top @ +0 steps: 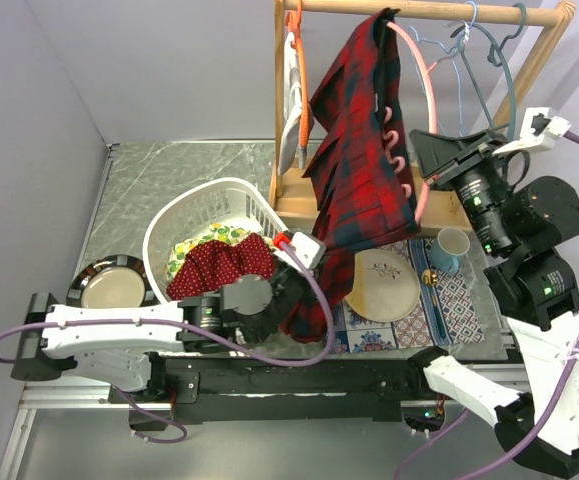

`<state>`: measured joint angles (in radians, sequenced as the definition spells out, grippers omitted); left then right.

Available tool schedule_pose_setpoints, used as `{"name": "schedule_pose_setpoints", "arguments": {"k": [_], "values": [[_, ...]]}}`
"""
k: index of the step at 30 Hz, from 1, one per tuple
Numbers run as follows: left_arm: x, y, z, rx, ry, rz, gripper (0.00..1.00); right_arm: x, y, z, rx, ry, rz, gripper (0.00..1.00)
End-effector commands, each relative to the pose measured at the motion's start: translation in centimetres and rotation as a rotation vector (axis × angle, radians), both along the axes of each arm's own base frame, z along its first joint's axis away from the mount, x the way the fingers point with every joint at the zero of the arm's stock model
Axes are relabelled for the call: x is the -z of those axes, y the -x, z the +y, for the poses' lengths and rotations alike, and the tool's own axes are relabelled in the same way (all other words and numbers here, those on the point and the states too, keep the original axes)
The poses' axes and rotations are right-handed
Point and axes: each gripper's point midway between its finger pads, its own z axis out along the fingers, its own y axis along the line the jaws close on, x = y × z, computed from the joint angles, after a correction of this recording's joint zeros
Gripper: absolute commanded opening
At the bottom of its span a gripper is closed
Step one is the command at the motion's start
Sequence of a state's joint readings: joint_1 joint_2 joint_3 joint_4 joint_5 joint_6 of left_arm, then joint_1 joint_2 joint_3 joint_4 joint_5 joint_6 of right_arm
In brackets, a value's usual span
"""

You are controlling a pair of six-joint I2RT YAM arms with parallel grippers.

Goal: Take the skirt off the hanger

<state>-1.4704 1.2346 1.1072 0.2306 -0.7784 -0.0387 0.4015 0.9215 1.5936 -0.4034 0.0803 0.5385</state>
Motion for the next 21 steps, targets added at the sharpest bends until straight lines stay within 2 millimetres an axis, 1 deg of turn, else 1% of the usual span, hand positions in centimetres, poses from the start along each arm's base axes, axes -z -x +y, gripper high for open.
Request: {"name": "schedule_pose_setpoints", "arguments": {"k": [1,5,6,8,9,11,12,13,14,15,16,17,18,19,20,21], "values": [[-1.8,-1.2,5.0,-0.145,-0.006,-0.032,0.01,-11.5,6.3,-5.4,0.159,-0.108,-0.418,0.00],[-3.8,-1.7,6.9,-0.210,-0.004,-0.068,0.01,-10.5,6.7,-4.9,0.127,-0.088,-0.403,0.00],[-4.7,-1.8,7.6,-0.229,0.013,-0.072,0.01,-10.1,7.2,-4.9,0.118,-0.081,-0.404,0.00],[-5.7,-2.0,8.4,-0.252,0.003,-0.092,0.01,-9.6,7.7,-4.5,0.088,-0.059,-0.402,0.00],[-6.8,-2.1,9.2,-0.267,0.020,-0.096,0.01,-8.9,8.0,-4.4,0.078,-0.047,-0.391,0.00],[-8.2,-2.2,10.1,-0.283,0.019,-0.120,0.01,-8.3,8.4,-3.8,0.045,-0.023,-0.388,0.00],[-9.5,-2.2,10.8,-0.292,0.049,-0.128,0.01,-7.8,8.7,-3.8,0.036,-0.013,-0.385,0.00],[-10.1,-2.3,11.4,-0.310,0.033,-0.146,0.01,-7.5,8.9,-3.5,0.018,0.002,-0.384,0.00],[-10.8,-2.4,11.9,-0.324,0.036,-0.153,0.01,-6.6,8.7,-3.3,0.013,0.029,-0.367,0.00],[-12.1,-2.4,12.6,-0.338,0.067,-0.154,0.01,-6.3,9.2,-3.5,0.014,0.031,-0.369,0.00],[-12.7,-2.5,13.4,-0.361,0.055,-0.164,0.01,-5.9,9.5,-3.1,-0.012,0.046,-0.369,0.00],[-13.3,-2.6,13.7,-0.368,0.060,-0.168,0.01,-4.8,9.3,-2.6,-0.031,0.070,-0.344,0.00],[-14.4,-2.5,14.4,-0.371,0.081,-0.169,0.01,-4.4,10.0,-2.8,-0.035,0.072,-0.346,0.00],[-14.7,-2.5,14.6,-0.368,0.069,-0.173,0.01,-4.0,10.2,-2.7,-0.043,0.077,-0.342,0.00],[-15.6,-2.4,15.2,-0.370,0.092,-0.171,0.01,-3.3,10.6,-2.6,-0.060,0.092,-0.340,0.00],[-16.0,-2.4,15.6,-0.375,0.096,-0.171,0.01,-2.9,10.8,-2.4,-0.073,0.103,-0.339,0.00]]}}
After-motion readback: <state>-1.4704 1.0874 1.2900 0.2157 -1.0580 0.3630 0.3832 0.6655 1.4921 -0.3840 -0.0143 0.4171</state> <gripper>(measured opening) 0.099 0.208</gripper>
